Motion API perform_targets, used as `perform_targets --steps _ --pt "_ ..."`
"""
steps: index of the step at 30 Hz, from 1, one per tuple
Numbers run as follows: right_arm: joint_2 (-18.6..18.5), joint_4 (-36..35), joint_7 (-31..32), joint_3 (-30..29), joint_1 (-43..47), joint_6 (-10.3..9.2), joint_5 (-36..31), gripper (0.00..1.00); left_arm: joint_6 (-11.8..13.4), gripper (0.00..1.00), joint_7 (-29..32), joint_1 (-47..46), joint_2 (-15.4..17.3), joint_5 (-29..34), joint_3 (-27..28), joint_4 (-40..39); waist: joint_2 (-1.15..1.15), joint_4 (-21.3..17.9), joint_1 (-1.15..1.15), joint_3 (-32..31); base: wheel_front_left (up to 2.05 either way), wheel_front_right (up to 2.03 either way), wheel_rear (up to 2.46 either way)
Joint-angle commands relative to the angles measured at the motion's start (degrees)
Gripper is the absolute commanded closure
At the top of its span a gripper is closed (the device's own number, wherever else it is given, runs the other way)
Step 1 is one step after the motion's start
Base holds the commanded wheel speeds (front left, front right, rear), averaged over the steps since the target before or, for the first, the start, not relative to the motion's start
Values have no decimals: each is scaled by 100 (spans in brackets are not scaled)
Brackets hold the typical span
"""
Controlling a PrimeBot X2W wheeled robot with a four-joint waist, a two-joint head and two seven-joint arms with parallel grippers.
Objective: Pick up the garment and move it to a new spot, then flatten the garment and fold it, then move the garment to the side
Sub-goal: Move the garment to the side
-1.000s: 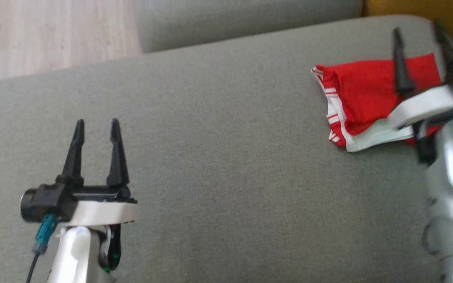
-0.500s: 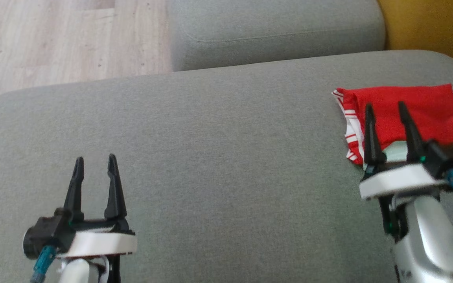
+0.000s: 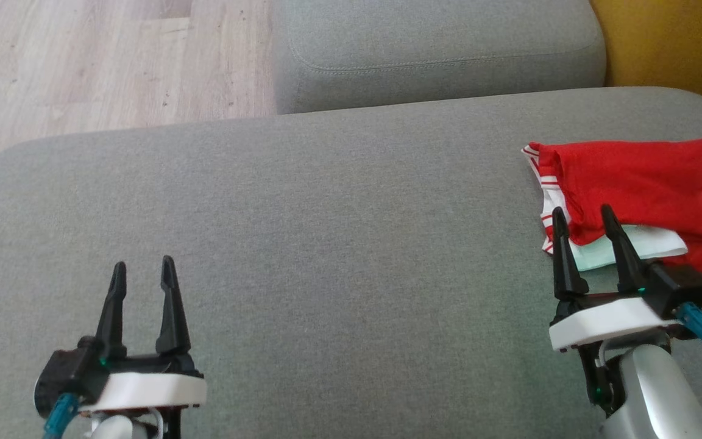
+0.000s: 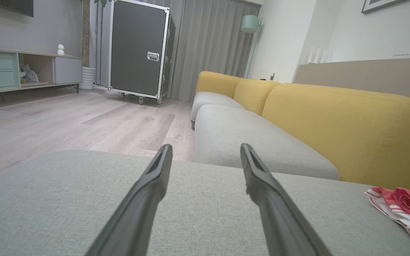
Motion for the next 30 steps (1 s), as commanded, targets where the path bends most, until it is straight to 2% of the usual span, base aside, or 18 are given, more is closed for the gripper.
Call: perform_targets --steps 1,15,16,20,30 --pt "9 -203 -61 154 -182 -5 21 0 -31 0 -46 -135 41 -95 225 -154 0 -21 0 0 0 0 0" --pt "9 -101 -61 241 -211 -5 245 0 -5 0 -46 -185 41 -356 265 -2 0 -94 0 38 0 0 0" --pt "0 76 0 88 -4 0 238 100 -21 100 0 -2 0 -352 78 168 0 -94 0 39 0 0 0" --pt "26 366 31 76 141 0 286 100 -23 100 55 84 -10 -394 79 483 0 -95 0 39 0 0 0" --pt "25 288 201 5 156 0 939 100 -36 100 225 38 -5 -988 137 468 0 -82 0 41 0 0 0"
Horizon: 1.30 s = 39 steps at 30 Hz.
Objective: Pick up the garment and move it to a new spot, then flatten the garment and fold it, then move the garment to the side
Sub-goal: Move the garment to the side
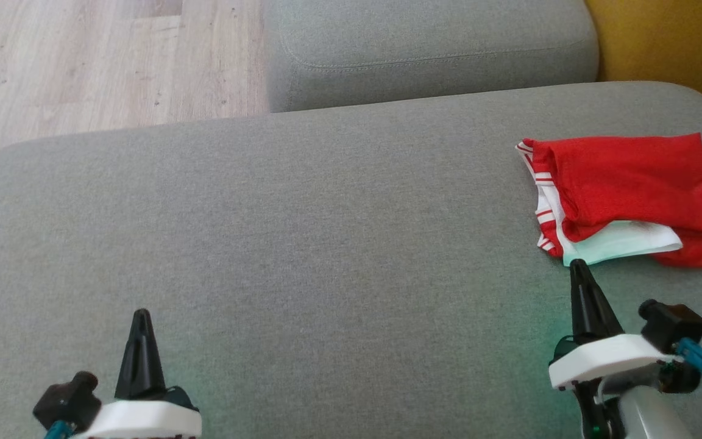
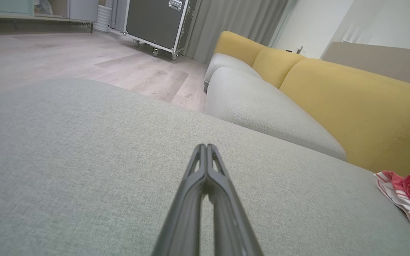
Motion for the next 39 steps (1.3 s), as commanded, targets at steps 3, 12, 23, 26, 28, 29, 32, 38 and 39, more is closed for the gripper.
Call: perform_targets --steps 3,12,23,26,28,29,32,38,39 --pt "-13 -249 61 -38 -260 -1 288 100 -15 100 62 -270 10 -246 72 -196 0 5 0 1 0 0 0" --pt "-14 -325 207 -97 -242 -1 874 100 -27 100 206 -303 14 -780 117 -220 0 16 0 3 0 0 0" --pt "-16 -420 405 -179 -223 -1 1651 100 -43 100 403 -354 19 -1489 183 -245 0 32 0 6 0 0 0" --pt "-16 -436 438 -193 -220 -2 1781 100 -46 100 436 -362 19 -1607 194 -249 0 34 0 6 0 0 0" --pt "-16 -451 471 -206 -217 -2 1911 100 -49 100 469 -371 20 -1726 206 -253 0 37 0 7 0 0 0" --pt "-16 -459 488 -213 -215 -2 1976 100 -50 100 485 -375 21 -1785 211 -255 0 38 0 7 0 0 0" --pt "-17 -483 538 -234 -211 -2 2171 100 -54 100 535 -388 22 -1962 228 -261 0 42 0 8 0 0 0" --pt "-18 -530 637 -276 -202 -2 2561 100 -62 100 634 -414 24 -2317 262 -273 0 50 0 9 0 0 0" --pt "-18 -538 654 -283 -200 -2 2626 100 -63 100 651 -418 25 -2377 267 -275 0 51 0 9 0 0 0"
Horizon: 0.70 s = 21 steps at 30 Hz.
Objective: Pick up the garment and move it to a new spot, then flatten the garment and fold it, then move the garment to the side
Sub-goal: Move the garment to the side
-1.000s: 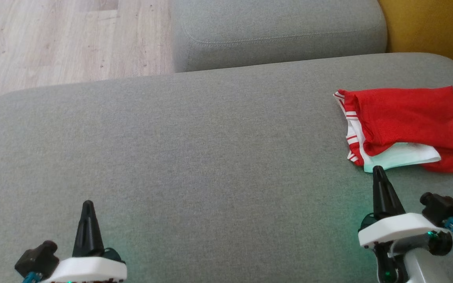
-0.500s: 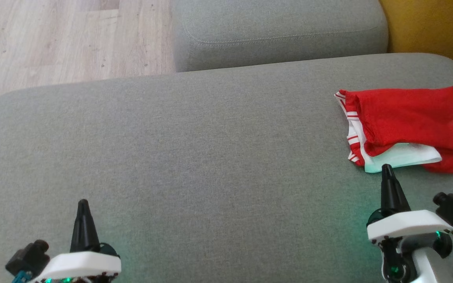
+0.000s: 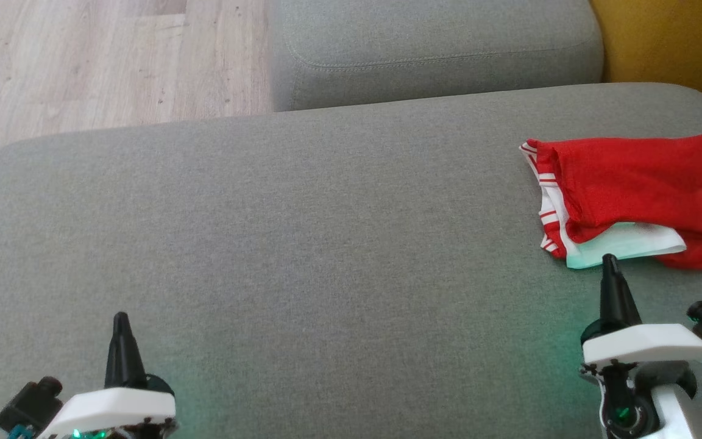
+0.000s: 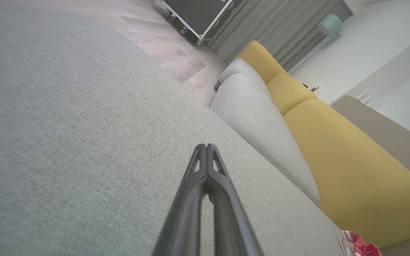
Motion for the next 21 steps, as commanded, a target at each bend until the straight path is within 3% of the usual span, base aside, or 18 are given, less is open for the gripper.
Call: perform_targets --steps 1,21 --pt "-19 -236 25 1 -203 -2 162 100 -44 100 28 -321 25 -134 122 -212 0 2 0 0 0 0 0" --pt "-22 -393 356 -137 -173 -3 1460 100 -70 100 358 -407 33 -1316 234 -252 0 27 0 5 0 0 0"
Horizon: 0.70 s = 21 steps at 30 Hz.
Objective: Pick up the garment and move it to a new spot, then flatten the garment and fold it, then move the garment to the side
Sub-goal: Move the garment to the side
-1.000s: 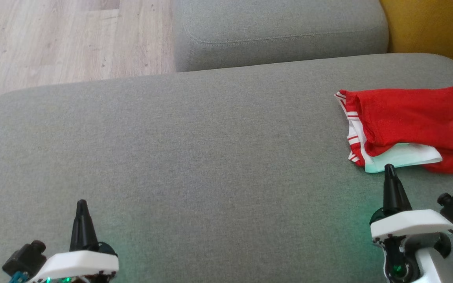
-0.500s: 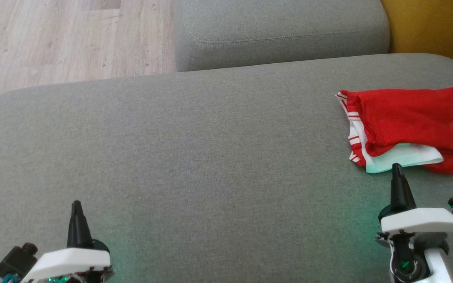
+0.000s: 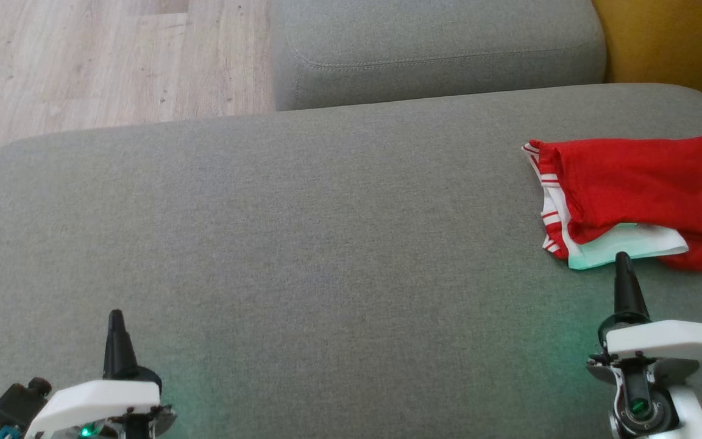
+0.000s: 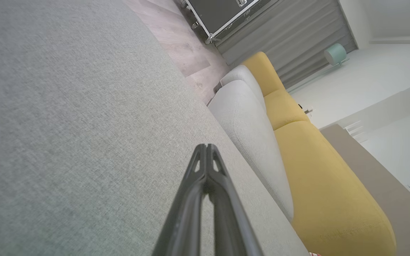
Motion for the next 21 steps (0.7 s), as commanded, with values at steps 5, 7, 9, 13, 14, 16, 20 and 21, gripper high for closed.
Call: perform_targets --steps 5,7,9,13,14,16,20,21 --pt "-22 -281 124 -7 -168 -2 485 100 -67 100 134 -320 35 -432 184 -228 0 8 0 2 0 0 0" --pt "-23 -297 157 -21 -165 -2 615 100 -70 100 167 -329 36 -551 195 -232 0 11 0 2 0 0 0" --pt "-23 -312 190 -35 -162 -2 745 100 -73 100 200 -337 37 -669 206 -236 0 13 0 2 0 0 0" --pt "-23 -344 256 -62 -156 -2 1005 100 -78 100 266 -354 39 -906 229 -245 0 18 0 3 0 0 0" --pt "-24 -352 273 -69 -155 -3 1070 100 -79 100 283 -359 39 -965 234 -247 0 20 0 4 0 0 0" --pt "-24 -367 306 -83 -152 -3 1200 100 -82 100 316 -367 40 -1083 245 -251 0 22 0 4 0 0 0" --pt "-24 -399 372 -110 -146 -3 1458 100 -87 100 382 -384 41 -1318 268 -259 0 27 0 5 0 0 0" --pt "-25 -407 389 -117 -144 -3 1523 100 -89 100 398 -388 42 -1377 273 -261 0 29 0 5 0 0 0"
